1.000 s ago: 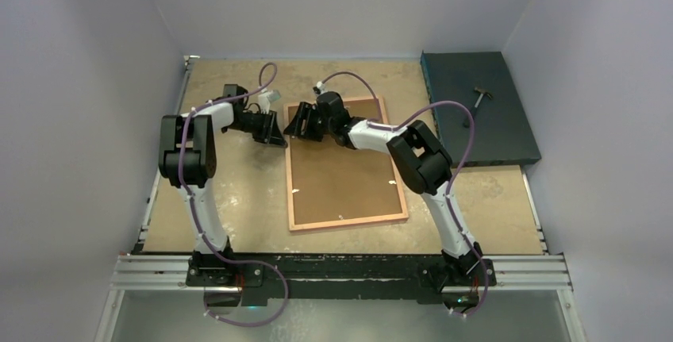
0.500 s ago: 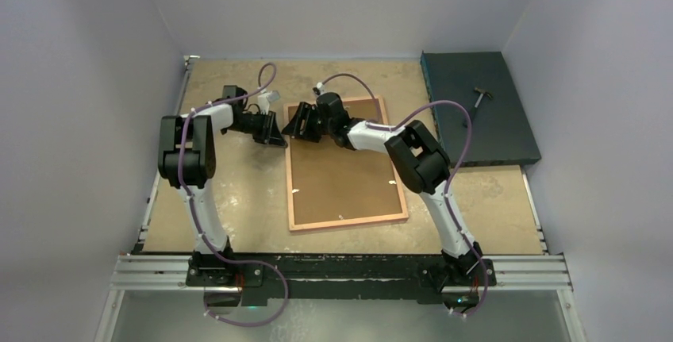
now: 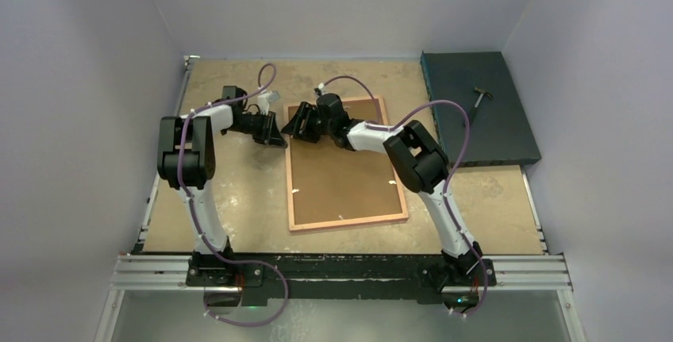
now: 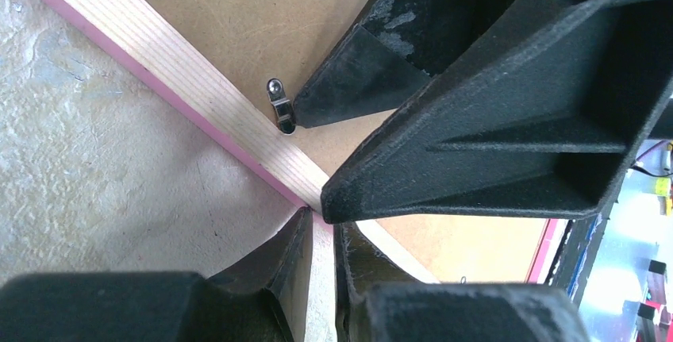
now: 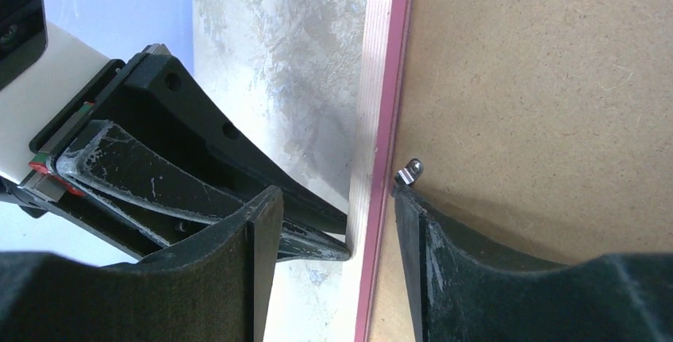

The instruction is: Put the photo into the frame

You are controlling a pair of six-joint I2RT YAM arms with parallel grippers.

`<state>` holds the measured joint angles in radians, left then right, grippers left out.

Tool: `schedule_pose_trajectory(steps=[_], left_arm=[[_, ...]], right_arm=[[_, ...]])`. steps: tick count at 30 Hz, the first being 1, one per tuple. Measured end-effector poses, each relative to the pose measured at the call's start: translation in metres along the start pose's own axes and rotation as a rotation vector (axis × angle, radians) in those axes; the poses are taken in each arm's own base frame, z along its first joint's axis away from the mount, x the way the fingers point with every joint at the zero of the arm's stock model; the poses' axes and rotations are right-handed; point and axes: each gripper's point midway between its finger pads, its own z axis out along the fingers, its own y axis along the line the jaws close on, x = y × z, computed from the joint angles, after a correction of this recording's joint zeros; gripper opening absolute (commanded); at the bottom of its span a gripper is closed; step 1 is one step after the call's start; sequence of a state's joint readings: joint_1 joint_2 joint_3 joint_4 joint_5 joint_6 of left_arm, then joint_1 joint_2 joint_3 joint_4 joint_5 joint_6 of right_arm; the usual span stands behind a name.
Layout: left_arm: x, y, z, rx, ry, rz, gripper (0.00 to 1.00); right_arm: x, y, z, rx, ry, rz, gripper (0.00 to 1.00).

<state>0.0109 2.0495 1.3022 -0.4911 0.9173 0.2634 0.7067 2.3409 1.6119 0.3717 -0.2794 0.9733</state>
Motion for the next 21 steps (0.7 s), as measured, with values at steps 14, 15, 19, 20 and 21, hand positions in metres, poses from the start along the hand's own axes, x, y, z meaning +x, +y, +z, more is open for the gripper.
schedule_pose_trajectory(steps=[14,15,19,20,21], left_arm=[[0.0005,-0.0007,-0.0007,0.000,0.000,0.017,0.08],[0.0005,-0.0008,-0.0005,0.000,0.001,0.018,0.08],[0.0003,-0.0018,-0.0002,-0.001,0.003,0.025,0.07],[0.0003,-0.0018,-0.0003,-0.001,0.003,0.028,0.07],[0.0002,-0.0018,-0.0003,-0.002,0.003,0.031,0.07]], right_arm=[[0.0022,-0.0005,0.0079,-0.023,-0.013,0.024,0.46],[0.0021,-0.0004,0.0079,-0.023,-0.013,0.025,0.46],[0.0020,-0.0004,0.0081,-0.024,-0.014,0.026,0.46],[0.0020,-0.0004,0.0082,-0.025,-0.014,0.026,0.46],[0.0019,-0.0002,0.0082,-0.025,-0.014,0.026,0.46]])
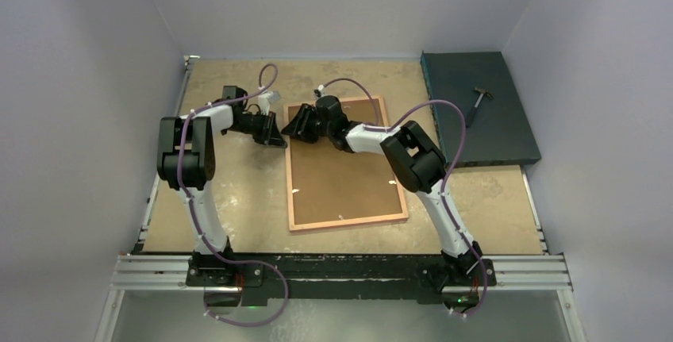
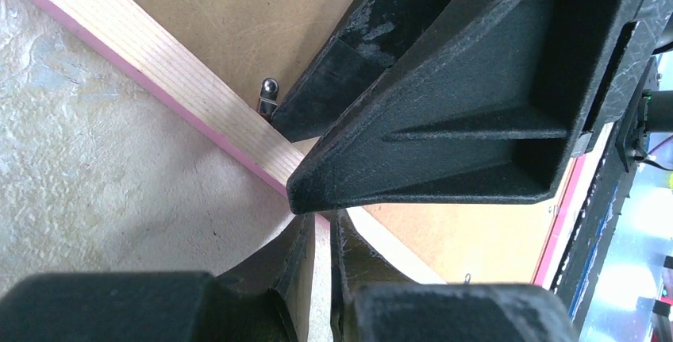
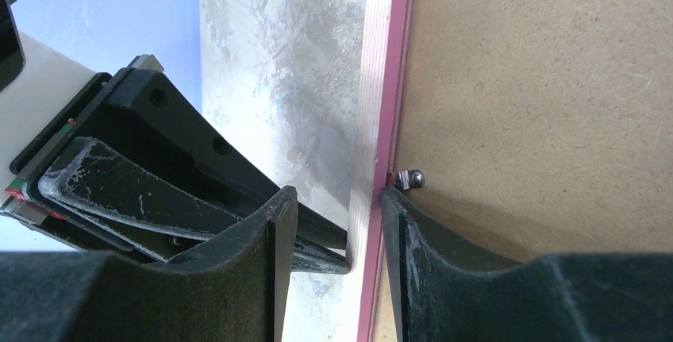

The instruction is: Put the photo into the frame

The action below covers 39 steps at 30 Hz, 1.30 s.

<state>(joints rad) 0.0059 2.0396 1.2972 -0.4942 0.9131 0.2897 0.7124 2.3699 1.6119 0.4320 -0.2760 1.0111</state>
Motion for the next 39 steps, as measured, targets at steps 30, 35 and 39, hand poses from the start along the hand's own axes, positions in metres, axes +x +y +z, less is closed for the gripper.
schedule_pose_trajectory(steps=[30,35,39], left_arm=[[0.022,-0.005,-0.042,-0.079,0.147,0.128,0.09],[0.059,-0.024,-0.038,-0.125,0.263,0.253,0.08],[0.093,-0.043,-0.021,-0.116,0.378,0.345,0.08]], right_arm=[[-0.073,0.041,-0.152,0.015,-0.177,-0.118,0.99],[-0.151,-0.035,-0.220,0.279,-0.403,-0.088,0.99],[-0.162,-0.103,-0.247,0.476,-0.431,-0.042,0.99]])
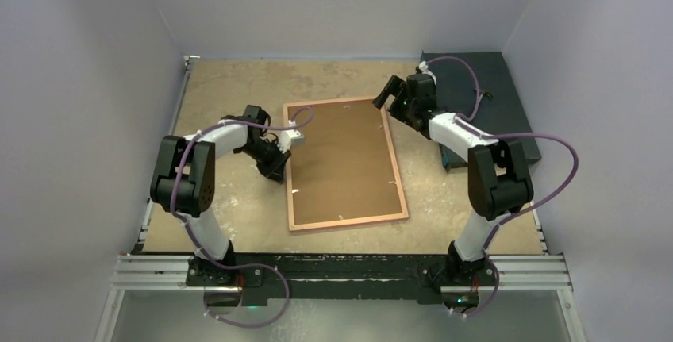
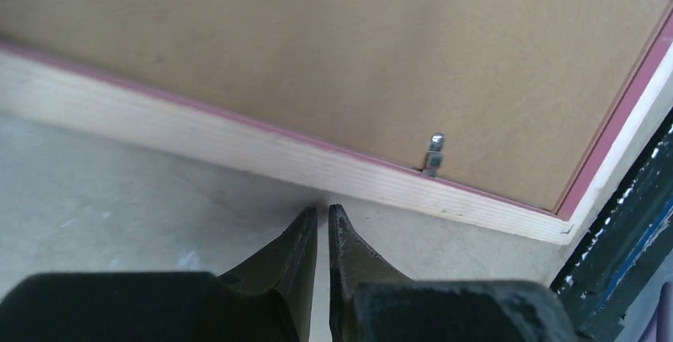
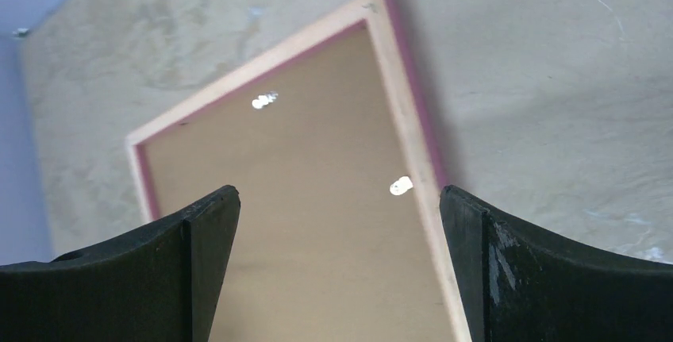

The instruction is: Put the photo into the frame

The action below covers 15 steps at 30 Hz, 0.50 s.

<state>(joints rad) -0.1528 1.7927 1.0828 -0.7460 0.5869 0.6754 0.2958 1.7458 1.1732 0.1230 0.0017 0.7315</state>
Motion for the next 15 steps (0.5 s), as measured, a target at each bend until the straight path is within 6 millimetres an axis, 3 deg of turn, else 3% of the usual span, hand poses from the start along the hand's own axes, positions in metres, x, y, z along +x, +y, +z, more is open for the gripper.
schedule_pose_trajectory(steps=[2,8,12,15], left_arm=[[0.004,-0.010,0.006,0.008,0.026,0.028,0.08],[0.005,-0.008,0.004,-0.026,0.041,0.077,0.06],[0.006,-0.009,0.004,-0.036,0.051,0.114,0.06],[0.007,-0.011,0.005,-0.040,0.059,0.133,0.06]], right_arm=[[0.006,-0.017,0.008,0.050,0.019,-0.011,0.99],[0.042,-0.054,0.047,0.140,0.119,-0.038,0.99],[0.033,-0.038,0.063,0.095,0.100,-0.048,0.99],[0.039,-0.029,0.076,0.076,0.117,-0.060,0.99]])
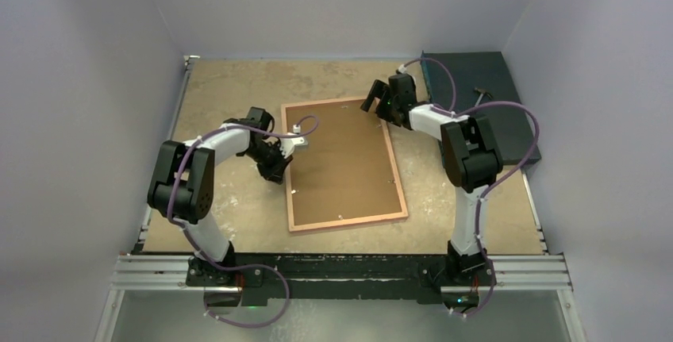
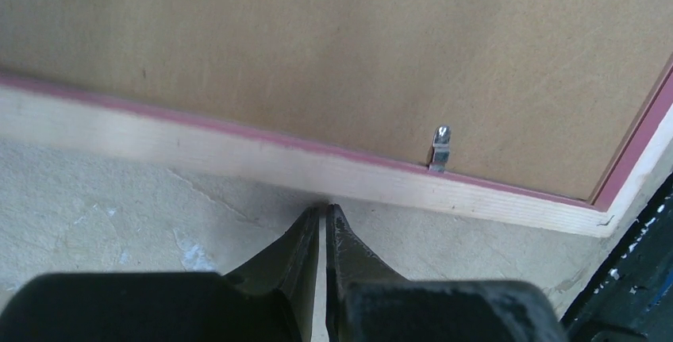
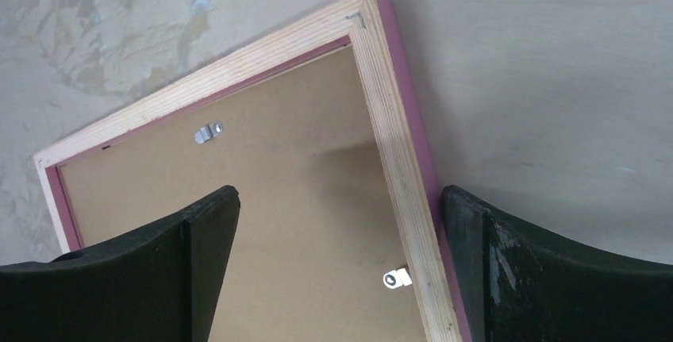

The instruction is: Put the photo into the frame

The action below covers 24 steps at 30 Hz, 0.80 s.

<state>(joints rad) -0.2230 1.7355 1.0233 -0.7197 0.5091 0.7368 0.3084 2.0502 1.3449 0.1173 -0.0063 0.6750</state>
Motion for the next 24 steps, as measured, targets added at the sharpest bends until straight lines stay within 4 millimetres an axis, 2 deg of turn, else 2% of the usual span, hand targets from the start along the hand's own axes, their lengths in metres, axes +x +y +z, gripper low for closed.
schedule_pose_trajectory(steps=[3,5,6,9,12,15,18,21,24], left_arm=[[-0.001,-0.004,0.003,0.002,0.014,0.026,0.06],[-0.002,-0.009,0.004,0.004,0.033,0.040,0.07],[-0.002,-0.013,0.006,0.010,0.048,0.046,0.08],[0.000,-0.039,0.014,0.071,0.104,0.055,0.13],[0.003,-0.073,0.022,0.167,0.166,0.054,0.27],[0.008,-0.102,0.025,0.270,0.211,0.033,0.40],[0.005,-0.111,0.016,0.326,0.220,0.007,0.43],[-0.019,-0.098,0.000,0.322,0.151,0.021,0.45],[-0.062,-0.061,-0.034,0.250,0.002,0.054,0.45]], right_arm=[[0.003,0.020,0.012,-0.033,0.010,-0.028,0.99],[0.004,0.042,0.025,-0.057,0.010,-0.060,0.99],[0.003,0.059,0.036,-0.082,0.004,-0.081,0.99],[0.008,0.109,0.060,-0.161,-0.013,-0.144,0.99],[0.022,0.145,0.067,-0.223,-0.012,-0.186,0.99],[0.039,0.164,0.059,-0.255,0.010,-0.214,0.99],[0.044,0.168,0.046,-0.260,0.023,-0.233,0.99],[0.045,0.167,0.018,-0.262,0.054,-0.237,0.99],[0.033,0.167,-0.019,-0.256,0.043,-0.234,0.99]])
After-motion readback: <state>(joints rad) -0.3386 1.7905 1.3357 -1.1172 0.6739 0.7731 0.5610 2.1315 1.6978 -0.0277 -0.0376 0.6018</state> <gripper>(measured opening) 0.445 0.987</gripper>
